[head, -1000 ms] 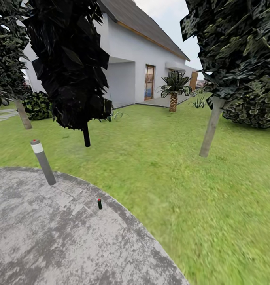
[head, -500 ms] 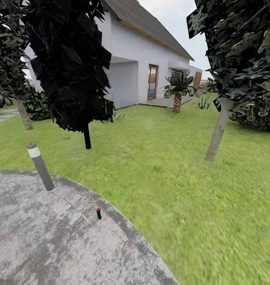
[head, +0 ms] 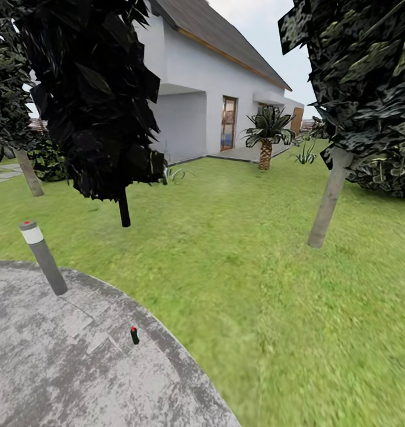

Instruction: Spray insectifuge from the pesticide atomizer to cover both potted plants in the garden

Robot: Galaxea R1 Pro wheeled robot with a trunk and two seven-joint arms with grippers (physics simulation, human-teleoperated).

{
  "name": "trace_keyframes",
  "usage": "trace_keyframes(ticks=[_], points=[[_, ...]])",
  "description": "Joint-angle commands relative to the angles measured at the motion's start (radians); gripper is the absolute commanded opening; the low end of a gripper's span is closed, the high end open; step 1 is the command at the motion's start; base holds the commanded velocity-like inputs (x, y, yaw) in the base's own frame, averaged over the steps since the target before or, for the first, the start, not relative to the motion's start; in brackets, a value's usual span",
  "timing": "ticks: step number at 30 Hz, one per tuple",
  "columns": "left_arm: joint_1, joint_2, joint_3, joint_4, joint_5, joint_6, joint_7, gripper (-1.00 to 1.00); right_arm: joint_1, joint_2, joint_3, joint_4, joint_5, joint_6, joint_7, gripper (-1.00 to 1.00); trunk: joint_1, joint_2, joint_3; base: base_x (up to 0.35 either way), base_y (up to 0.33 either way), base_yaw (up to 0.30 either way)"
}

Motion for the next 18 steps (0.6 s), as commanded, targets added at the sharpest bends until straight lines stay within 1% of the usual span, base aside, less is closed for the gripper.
trace_keyframes(ticks=[1,6,8,11,18], points=[[-0.001,0.0,-0.003,0.001,0.01,-0.003,-0.001,1.0,-0.001,0.0,-0.001,0.0,0.008,-0.003,0.0,1.0,0.0,0.0,-0.001,0.29,-0.206,0.0],[-0.001,0.0,-0.002,0.001,0.01,-0.003,-0.001,1.0,-0.001,0.0,-0.002,-0.001,0.007,-0.002,0.0,1.0,0.0,0.0,-0.001,0.29,-0.206,0.002],[-0.001,0.0,-0.002,0.001,0.01,-0.003,-0.001,1.0,-0.001,0.0,-0.002,-0.001,0.007,-0.002,0.0,1.0,0.0,0.0,-0.001,0.29,-0.207,0.103],[-0.001,0.0,-0.002,0.001,0.01,-0.003,-0.001,1.0,-0.001,0.0,-0.001,-0.001,0.007,-0.002,0.0,1.0,0.0,0.0,-0.001,0.29,-0.207,0.201],[-0.001,0.0,-0.002,0.001,0.01,-0.003,-0.001,1.0,-0.001,0.001,-0.001,0.0,0.007,-0.002,0.0,1.0,0.0,0.0,-0.001,0.29,-0.207,0.265]])
